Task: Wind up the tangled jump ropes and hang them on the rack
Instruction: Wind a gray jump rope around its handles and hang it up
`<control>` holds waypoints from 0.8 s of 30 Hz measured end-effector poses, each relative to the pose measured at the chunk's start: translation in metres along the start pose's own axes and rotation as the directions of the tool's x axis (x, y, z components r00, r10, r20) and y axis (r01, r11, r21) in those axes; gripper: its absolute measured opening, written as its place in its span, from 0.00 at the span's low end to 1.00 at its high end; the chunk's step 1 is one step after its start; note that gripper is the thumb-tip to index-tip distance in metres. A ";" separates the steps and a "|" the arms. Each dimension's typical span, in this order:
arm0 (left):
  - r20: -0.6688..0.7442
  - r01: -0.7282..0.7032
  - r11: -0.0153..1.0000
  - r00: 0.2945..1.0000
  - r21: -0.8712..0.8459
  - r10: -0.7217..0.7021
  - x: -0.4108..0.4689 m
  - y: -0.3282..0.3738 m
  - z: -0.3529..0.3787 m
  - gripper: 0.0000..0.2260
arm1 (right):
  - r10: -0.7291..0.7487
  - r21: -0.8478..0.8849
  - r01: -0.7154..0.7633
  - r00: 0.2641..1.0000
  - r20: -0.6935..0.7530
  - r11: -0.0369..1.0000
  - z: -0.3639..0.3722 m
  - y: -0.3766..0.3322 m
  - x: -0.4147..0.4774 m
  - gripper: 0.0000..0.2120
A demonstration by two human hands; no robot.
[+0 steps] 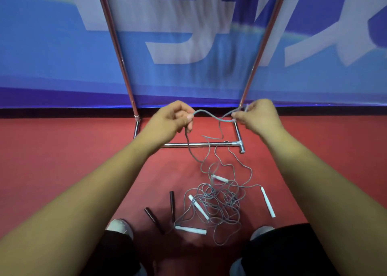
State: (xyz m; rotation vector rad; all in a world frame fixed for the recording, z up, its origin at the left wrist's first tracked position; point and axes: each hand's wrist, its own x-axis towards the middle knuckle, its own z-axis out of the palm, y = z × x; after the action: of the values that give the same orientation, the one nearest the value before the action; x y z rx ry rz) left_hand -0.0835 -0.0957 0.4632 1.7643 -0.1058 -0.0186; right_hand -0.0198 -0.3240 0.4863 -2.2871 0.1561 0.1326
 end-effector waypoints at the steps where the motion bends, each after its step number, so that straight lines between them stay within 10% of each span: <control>1: 0.011 -0.011 1.000 1.000 0.014 0.011 0.001 0.005 -0.001 0.03 | -0.007 -0.176 0.003 1.000 -0.019 0.984 0.004 0.004 -0.003 0.14; 4: 0.058 -0.011 0.998 0.998 0.064 0.007 0.002 0.009 -0.002 0.03 | -0.205 -0.115 0.219 0.971 0.121 0.969 0.013 -0.004 -0.017 0.25; 8: 0.007 -0.019 0.999 1.000 0.047 0.019 0.006 0.011 -0.006 0.03 | -0.338 0.156 0.300 0.826 0.450 0.941 0.022 -0.017 -0.034 0.09; 13: 0.143 0.006 0.999 0.990 0.054 -0.013 0.005 0.009 -0.013 0.04 | -0.465 0.329 0.364 0.827 0.317 0.871 0.016 -0.026 -0.031 0.10; 18: 0.390 0.090 0.706 0.781 0.703 -0.488 -0.003 -0.054 -0.019 0.09 | -0.396 0.717 0.178 0.906 0.147 0.674 -0.003 -0.034 -0.020 0.10; 24: 0.114 0.209 0.903 0.956 0.376 -0.269 0.003 -0.049 -0.024 0.05 | -0.208 0.210 0.168 0.960 0.187 0.963 -0.022 0.003 0.002 0.05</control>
State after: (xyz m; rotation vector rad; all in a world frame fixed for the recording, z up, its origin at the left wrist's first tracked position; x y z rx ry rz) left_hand -0.0755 -0.0631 0.4203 2.1350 -0.0082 -0.3440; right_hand -0.0170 -0.3426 0.4987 -2.0671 -0.1528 0.2448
